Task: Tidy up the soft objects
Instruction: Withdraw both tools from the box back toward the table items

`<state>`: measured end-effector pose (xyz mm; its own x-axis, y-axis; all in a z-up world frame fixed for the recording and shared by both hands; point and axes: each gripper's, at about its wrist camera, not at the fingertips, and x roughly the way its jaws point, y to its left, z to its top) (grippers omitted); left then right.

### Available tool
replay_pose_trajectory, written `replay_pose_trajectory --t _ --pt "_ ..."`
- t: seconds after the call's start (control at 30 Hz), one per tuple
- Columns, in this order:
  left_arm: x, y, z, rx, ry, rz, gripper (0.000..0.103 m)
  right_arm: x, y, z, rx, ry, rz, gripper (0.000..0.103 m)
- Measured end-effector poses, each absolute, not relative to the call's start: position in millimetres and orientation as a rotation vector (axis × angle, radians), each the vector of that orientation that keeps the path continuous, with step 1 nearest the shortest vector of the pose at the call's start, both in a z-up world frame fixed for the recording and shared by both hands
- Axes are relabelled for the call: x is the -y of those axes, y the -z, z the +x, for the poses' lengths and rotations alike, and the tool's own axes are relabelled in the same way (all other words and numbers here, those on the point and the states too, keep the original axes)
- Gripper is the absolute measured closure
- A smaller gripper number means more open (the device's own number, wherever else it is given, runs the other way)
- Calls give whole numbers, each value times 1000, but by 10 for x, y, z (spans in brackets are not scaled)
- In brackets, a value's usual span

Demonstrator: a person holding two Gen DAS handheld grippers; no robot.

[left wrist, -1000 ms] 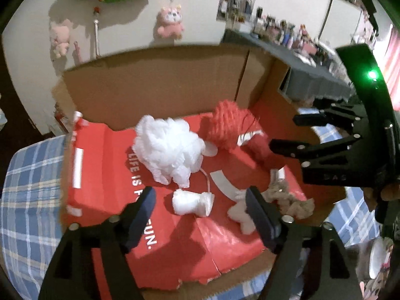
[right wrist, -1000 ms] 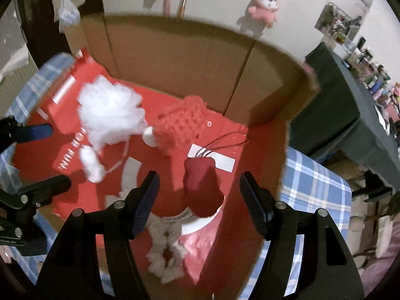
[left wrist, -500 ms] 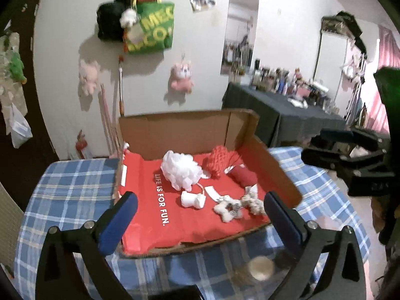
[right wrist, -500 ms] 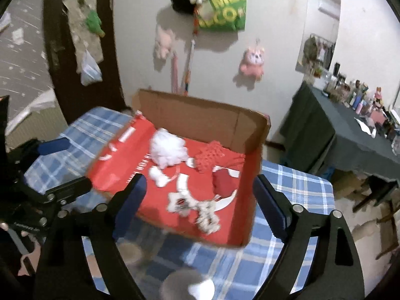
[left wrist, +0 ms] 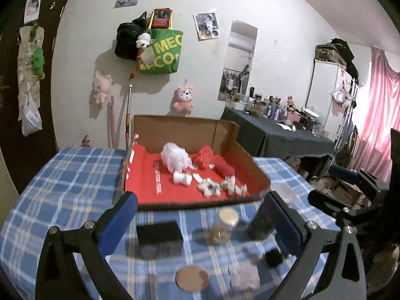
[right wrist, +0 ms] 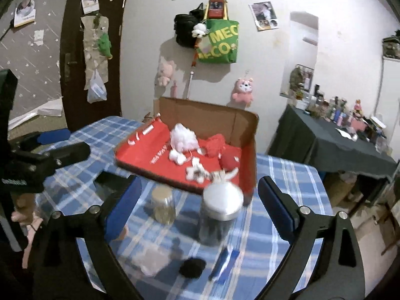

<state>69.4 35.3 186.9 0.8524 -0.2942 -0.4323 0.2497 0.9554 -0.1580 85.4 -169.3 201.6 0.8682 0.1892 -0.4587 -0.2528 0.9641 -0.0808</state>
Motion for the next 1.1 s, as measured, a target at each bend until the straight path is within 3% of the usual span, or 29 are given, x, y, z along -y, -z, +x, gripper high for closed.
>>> replay_pose_trajectory --t 0.4,0.73,0.83,0.97,1.03,1.1 --pt "-278 -1030 446 -566 239 -53 0 1771 -1044 648 -565 -206 -47 8" --pt "-247 -583 570 -673 230 -20 0 1718 -715 705 -619 -244 -27 9" --pt "-231 -533 598 -688 233 -10 3 1692 -678 718 -626 -260 -30 17" --pt "-242 -482 643 -705 237 -12 3 1720 -633 757 -643 -271 -11 19" --pt "-243 -448 666 -716 239 -11 5 1746 -610 787 -655 -276 1 32" --pt "-236 -415 689 -727 238 -7 9 1757 -576 823 -674 -283 10 36"
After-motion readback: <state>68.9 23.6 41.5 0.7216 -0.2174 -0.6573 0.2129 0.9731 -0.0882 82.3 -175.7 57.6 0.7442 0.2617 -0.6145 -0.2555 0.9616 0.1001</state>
